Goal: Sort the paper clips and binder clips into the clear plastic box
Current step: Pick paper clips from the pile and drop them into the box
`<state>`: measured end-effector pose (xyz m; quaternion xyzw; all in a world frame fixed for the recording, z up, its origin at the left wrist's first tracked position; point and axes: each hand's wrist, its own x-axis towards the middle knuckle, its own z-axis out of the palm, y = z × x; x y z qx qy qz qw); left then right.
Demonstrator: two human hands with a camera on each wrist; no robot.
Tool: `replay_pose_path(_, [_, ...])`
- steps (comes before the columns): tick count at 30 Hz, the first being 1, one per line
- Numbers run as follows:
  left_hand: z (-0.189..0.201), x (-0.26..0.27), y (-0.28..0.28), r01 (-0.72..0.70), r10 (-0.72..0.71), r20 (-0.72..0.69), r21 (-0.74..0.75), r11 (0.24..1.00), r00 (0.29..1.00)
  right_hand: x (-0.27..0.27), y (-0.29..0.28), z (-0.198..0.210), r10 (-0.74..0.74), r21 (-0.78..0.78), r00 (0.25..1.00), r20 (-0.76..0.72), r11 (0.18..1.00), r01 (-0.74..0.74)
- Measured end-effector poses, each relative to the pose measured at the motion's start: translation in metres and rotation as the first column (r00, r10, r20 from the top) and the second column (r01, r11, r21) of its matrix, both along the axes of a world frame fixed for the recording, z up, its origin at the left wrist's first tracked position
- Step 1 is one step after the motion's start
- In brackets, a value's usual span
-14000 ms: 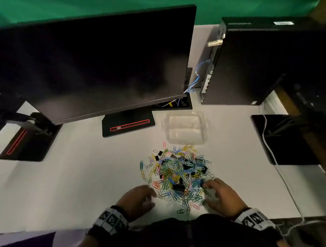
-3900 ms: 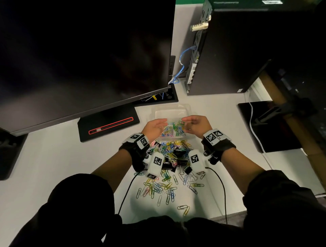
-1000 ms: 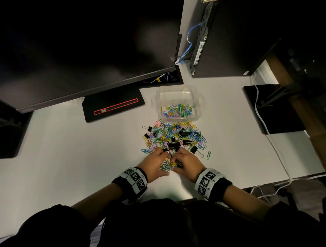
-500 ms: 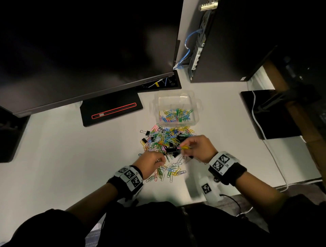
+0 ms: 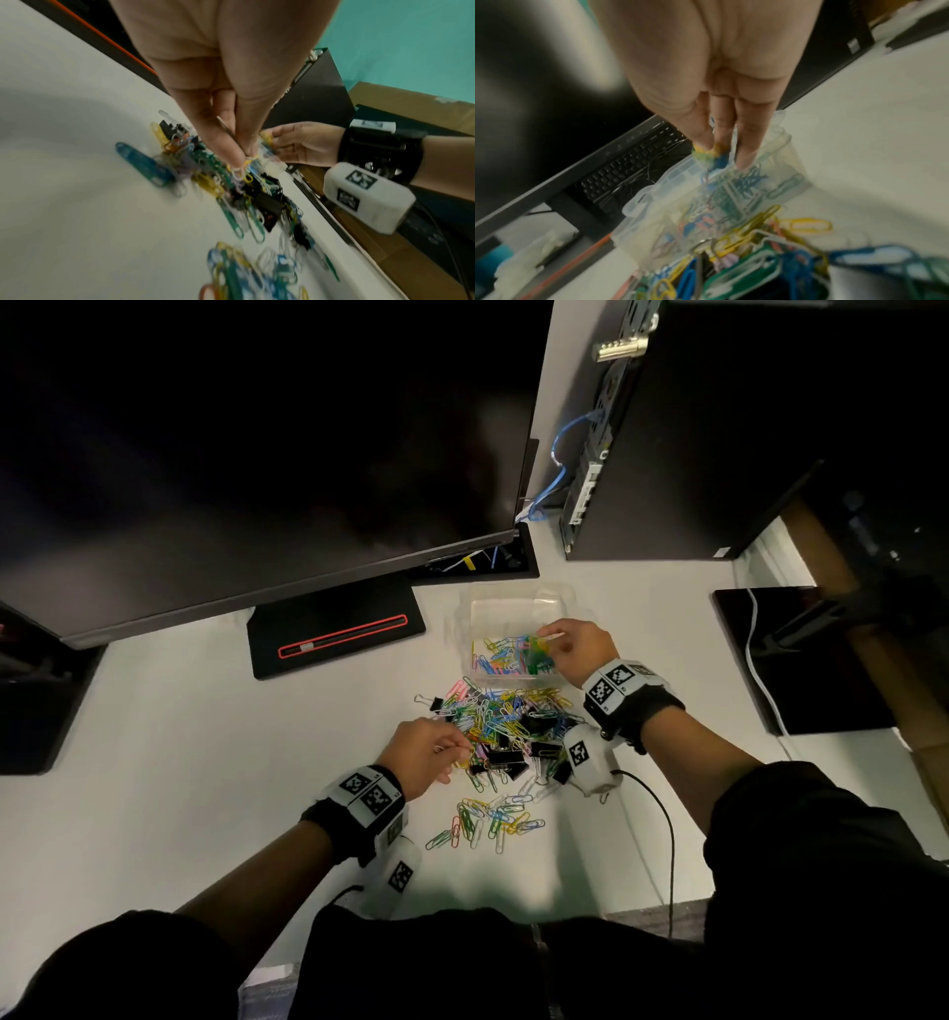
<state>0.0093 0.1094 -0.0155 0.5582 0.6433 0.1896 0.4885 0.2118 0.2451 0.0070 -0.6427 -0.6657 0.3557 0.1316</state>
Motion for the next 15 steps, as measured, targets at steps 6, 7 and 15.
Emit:
replay_pose_path(6, [0.018, 0.001, 0.031, -0.072, 0.071, 0.015, 0.065, 0.995, 0.997, -0.007, -0.005, 0.001, 0.295, -0.044, 0.944, 0.146, 0.955, -0.292])
replay_pose_path(7, [0.022, 0.002, 0.038, -0.085, 0.084, 0.024, 0.072, 0.994, 0.996, -0.008, -0.006, -0.001, 0.376, -0.073, 0.912, 0.165, 0.927, -0.369])
replay_pose_path(15, [0.031, 0.022, 0.1, -0.165, 0.155, 0.104, 0.089, 0.982, 0.982, 0.005, -0.011, 0.001, 0.45, -0.161, 0.84, 0.304, 0.893, -0.42])
